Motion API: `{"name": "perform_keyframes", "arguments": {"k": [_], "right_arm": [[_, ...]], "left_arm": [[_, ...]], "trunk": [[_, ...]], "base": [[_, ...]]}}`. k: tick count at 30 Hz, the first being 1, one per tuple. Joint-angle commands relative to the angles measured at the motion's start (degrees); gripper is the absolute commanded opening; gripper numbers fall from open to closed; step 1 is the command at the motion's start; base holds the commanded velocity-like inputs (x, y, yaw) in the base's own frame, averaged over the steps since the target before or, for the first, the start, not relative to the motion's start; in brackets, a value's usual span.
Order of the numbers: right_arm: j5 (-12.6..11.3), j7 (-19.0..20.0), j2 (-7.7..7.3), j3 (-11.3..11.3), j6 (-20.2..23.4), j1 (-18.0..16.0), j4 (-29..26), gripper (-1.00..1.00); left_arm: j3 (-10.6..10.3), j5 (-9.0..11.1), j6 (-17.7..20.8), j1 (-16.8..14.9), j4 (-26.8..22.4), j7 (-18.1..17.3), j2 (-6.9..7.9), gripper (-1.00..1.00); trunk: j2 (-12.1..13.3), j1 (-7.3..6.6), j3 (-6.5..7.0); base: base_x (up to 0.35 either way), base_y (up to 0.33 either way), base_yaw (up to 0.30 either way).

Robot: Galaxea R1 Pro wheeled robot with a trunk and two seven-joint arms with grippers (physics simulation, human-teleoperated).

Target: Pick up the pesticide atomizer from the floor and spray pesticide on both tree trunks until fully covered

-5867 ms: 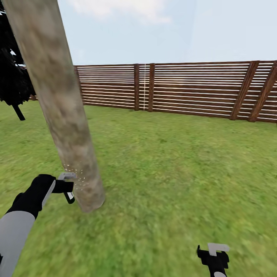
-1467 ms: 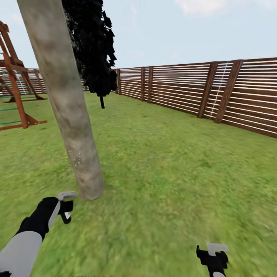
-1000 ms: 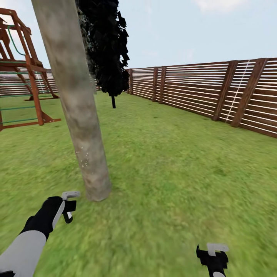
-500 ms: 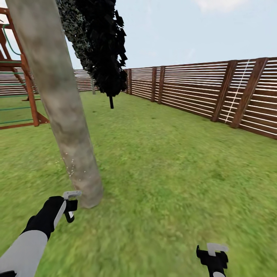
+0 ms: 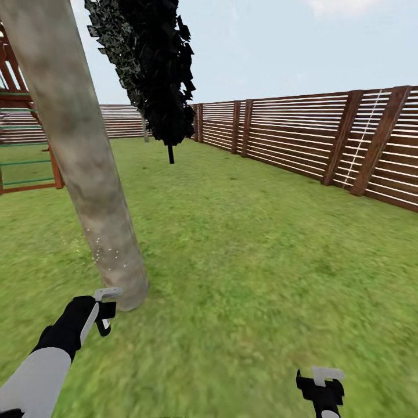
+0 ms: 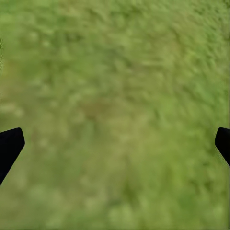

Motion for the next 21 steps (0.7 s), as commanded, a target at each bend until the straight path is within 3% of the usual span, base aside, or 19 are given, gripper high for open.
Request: {"name": "perform_keyframes", "arguments": {"k": [1, 10, 16, 21], "right_arm": [[0.6, -0.2, 0.02, -0.4, -0.2, -0.1, 0.1, 1.00], [0.6, -0.1, 0.08, -0.4, -0.2, -0.1, 0.1, 1.00], [0.6, -0.1, -0.16, -0.4, -0.2, 0.3, 0.1, 1.00], [0.6, -0.1, -0.29, -0.5, -0.2, 0.4, 0.0, 1.00]], "left_arm": [[0.1, -0.4, 0.3, 0.0, -0.1, -0.2, 0.00, -1.00], [0.0, -0.1, 0.4, -0.7, 1.2, -0.3, 0.25, -1.00], [-0.5, -0.7, 9.5, -4.2, 0.6, 0.0, -0.27, -1.00], [-4.4, -0.7, 9.7, -4.3, 0.4, 0.1, -0.31, -1.00]], "trunk": [[0.0, -0.01, -0.05], [0.0, -0.01, -0.05], [0.0, -0.01, -0.05], [0.0, -0.01, -0.05]], "base": [[0.029, -0.274, 0.265], [0.021, -0.073, 0.248], [0.000, 0.000, 0.018], [0.006, -0.029, 0.000]]}}
